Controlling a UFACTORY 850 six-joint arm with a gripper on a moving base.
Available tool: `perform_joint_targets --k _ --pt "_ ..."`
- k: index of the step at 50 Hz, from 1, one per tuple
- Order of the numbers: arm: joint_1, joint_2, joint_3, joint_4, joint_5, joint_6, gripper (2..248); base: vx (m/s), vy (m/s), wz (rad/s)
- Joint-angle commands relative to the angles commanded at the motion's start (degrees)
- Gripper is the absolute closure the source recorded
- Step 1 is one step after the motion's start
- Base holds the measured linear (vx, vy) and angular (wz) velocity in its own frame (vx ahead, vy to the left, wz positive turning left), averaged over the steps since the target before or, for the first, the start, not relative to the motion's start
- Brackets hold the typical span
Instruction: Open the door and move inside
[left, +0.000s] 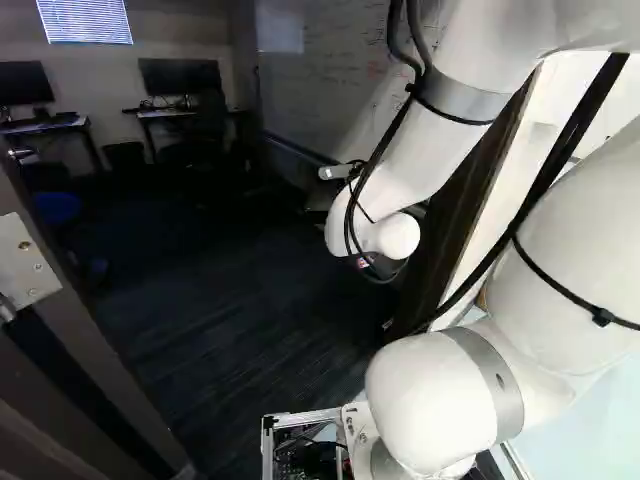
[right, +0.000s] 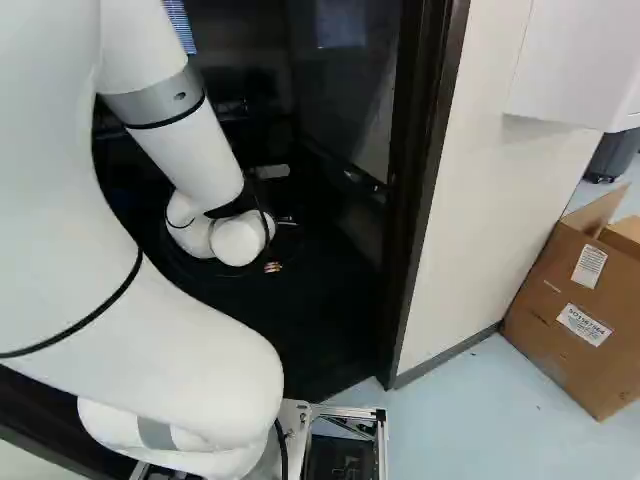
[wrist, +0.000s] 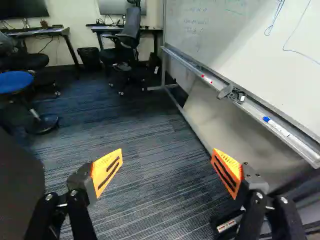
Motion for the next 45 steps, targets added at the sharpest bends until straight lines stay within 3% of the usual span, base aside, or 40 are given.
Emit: perform_joint_targets --k 23,45 --pt "0.0 0.0 0.0 0.0 0.0 0.0 3 0.094 0.029 0.133" --pt "0.0 0.0 0.0 0.0 0.0 0.0 3 0.102 0.037 0.258"
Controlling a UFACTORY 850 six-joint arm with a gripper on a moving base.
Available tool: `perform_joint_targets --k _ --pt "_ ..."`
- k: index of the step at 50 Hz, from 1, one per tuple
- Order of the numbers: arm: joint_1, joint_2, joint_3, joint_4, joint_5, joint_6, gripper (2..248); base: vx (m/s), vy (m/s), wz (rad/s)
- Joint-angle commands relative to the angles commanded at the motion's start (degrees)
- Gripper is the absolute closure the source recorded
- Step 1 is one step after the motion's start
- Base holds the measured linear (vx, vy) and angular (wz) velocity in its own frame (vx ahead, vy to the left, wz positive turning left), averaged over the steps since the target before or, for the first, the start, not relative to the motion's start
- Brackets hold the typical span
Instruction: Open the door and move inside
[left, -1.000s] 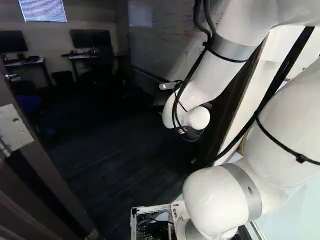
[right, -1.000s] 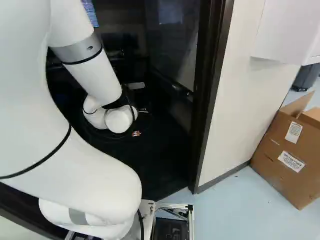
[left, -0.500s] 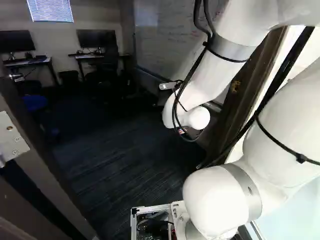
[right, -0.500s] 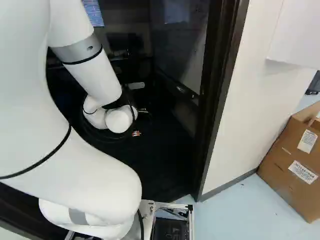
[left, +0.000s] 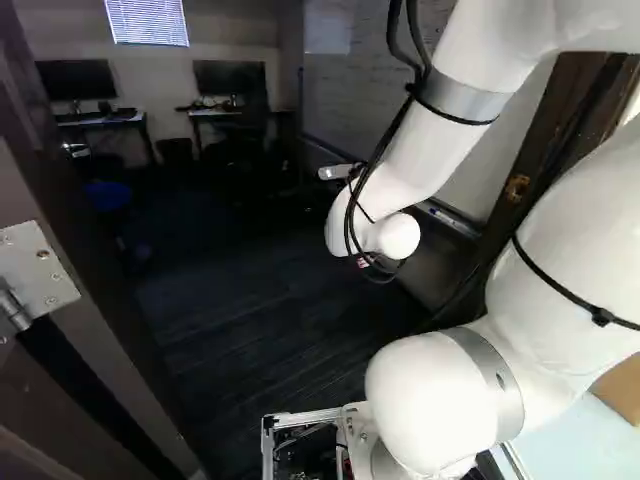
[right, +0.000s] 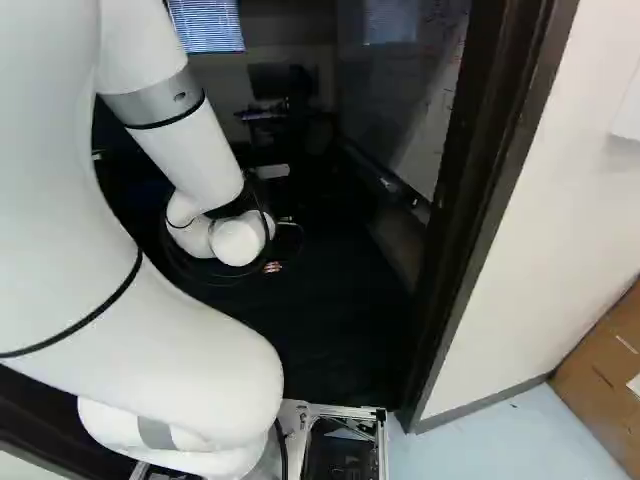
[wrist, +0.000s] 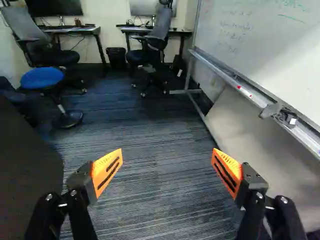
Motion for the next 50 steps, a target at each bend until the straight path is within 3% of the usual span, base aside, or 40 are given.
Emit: perform_joint_targets --k 50 --pt "0.0 0.0 0.0 0.0 0.0 0.0 3 0.12 0.023 0.322"
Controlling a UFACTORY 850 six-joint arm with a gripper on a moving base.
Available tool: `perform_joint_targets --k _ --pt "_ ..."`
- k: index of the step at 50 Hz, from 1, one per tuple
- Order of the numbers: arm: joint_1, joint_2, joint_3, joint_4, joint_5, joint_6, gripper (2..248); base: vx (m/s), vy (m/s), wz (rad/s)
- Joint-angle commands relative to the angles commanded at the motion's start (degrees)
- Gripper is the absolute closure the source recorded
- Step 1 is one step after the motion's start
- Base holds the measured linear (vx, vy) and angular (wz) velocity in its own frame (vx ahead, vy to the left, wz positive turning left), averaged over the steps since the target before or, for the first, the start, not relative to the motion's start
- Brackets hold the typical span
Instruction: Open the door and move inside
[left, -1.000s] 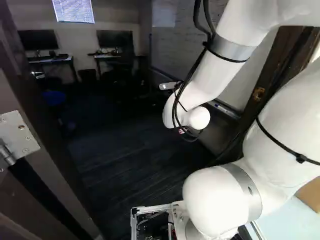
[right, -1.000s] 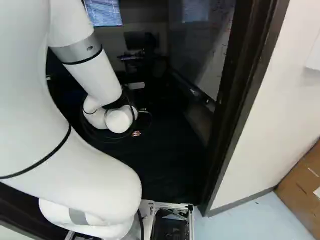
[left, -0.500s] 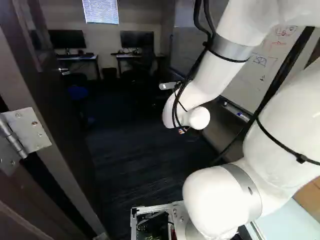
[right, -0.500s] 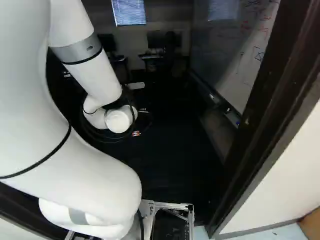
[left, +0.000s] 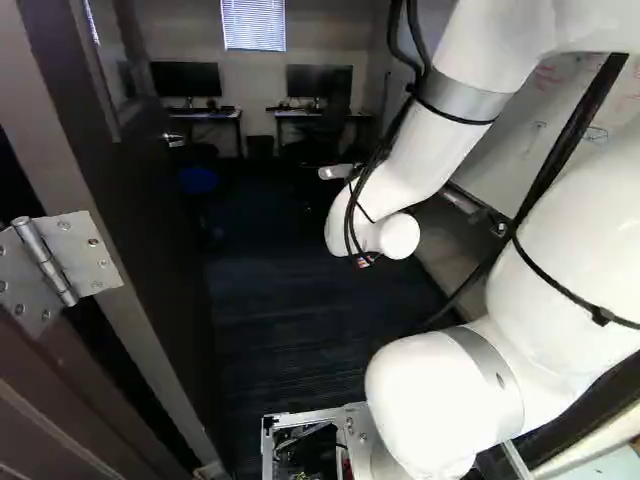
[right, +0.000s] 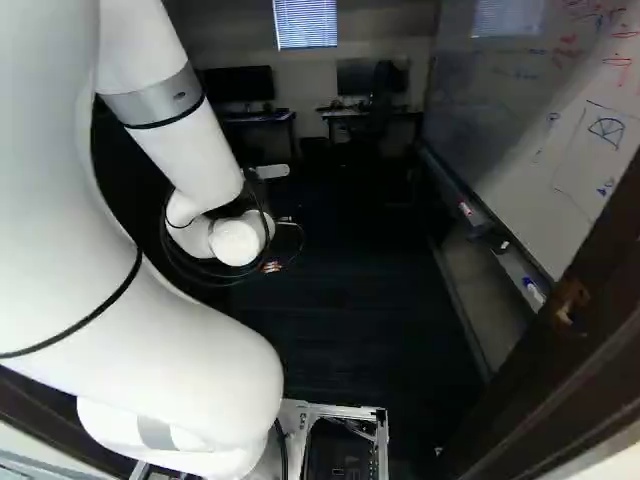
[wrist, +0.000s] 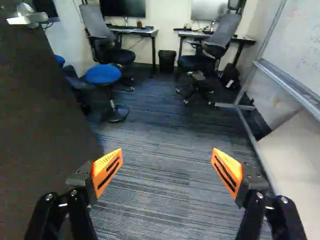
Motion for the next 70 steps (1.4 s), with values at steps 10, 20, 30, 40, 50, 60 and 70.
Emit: perform_joint_targets --k 10,20,30,40,50,60,70 --pt "0.0 0.0 0.0 0.0 0.0 0.0 3 0.069 -0.023 0.012" --pt "0.0 0.0 0.0 0.0 0.0 0.0 3 0.1 -0.034 0.009" --pt "0.0 0.0 0.0 0.0 0.0 0.0 3 0.142 -0.046 0.005" --pt "0.0 0.0 0.0 0.0 0.0 0.0 3 0.176 -0.037 -0.004" --pt "0.0 0.0 0.0 0.0 0.0 0.0 3 0.187 -0.002 -0.01" --pt "0.0 0.0 0.0 0.0 0.0 0.0 3 0.179 0.001 -0.005" --pt "0.0 0.0 0.0 0.0 0.0 0.0 3 0.174 -0.003 -0.006"
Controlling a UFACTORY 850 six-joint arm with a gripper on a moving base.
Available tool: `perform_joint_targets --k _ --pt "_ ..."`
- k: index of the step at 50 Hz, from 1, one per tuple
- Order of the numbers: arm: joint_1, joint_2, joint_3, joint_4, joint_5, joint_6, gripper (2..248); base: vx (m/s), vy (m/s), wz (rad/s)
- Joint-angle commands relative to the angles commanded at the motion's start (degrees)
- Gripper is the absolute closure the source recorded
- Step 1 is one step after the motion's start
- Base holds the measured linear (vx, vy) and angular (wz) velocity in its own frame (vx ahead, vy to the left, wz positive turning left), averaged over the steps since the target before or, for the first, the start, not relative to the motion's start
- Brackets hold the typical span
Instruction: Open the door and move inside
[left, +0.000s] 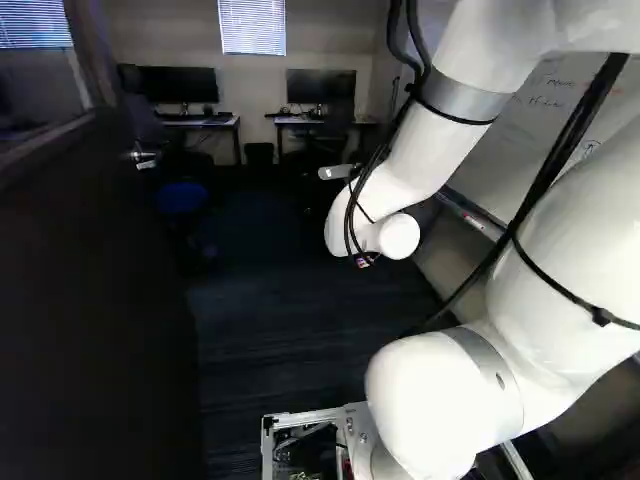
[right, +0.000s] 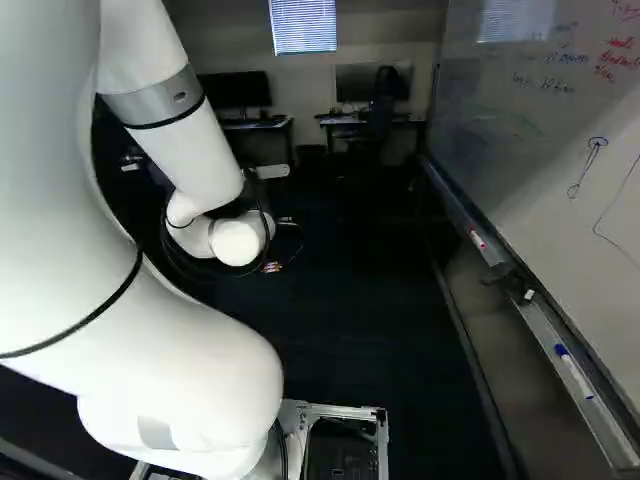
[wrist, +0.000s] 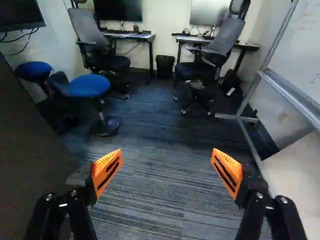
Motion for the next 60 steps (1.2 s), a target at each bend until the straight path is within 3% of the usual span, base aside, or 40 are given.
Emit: perform_joint_targets --k 60 --pt "0.0 0.0 0.0 0.0 0.0 0.0 3 0.174 0.001 -0.005"
